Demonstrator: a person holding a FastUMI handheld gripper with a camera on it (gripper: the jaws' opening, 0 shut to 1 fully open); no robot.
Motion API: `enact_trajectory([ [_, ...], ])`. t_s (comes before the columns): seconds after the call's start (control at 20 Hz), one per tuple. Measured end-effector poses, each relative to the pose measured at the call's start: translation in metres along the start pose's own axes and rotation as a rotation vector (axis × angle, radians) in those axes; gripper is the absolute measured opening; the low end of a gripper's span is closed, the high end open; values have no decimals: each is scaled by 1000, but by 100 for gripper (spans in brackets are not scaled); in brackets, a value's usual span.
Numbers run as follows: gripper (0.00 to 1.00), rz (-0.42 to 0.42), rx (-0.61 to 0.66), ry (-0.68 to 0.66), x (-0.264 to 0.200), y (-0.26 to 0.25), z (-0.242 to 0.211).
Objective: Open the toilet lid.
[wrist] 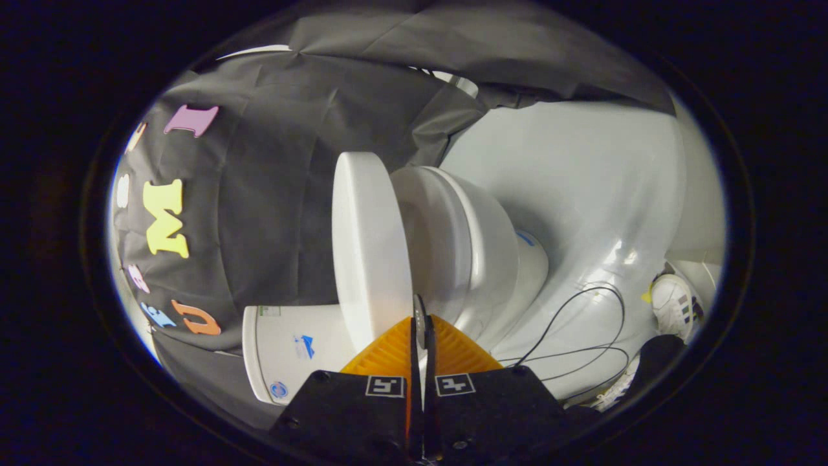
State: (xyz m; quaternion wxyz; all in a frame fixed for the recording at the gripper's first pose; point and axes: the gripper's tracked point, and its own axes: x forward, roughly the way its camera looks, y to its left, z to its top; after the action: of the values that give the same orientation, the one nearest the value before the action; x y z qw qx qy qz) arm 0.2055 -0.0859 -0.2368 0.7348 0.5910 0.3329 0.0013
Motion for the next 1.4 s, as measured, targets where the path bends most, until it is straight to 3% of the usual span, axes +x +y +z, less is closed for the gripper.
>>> enact_trajectory([
  [0.55,5,119,-43,26,-4,32,-10],
  [1.4,5,125,-297,-52,-15,73,-24],
])
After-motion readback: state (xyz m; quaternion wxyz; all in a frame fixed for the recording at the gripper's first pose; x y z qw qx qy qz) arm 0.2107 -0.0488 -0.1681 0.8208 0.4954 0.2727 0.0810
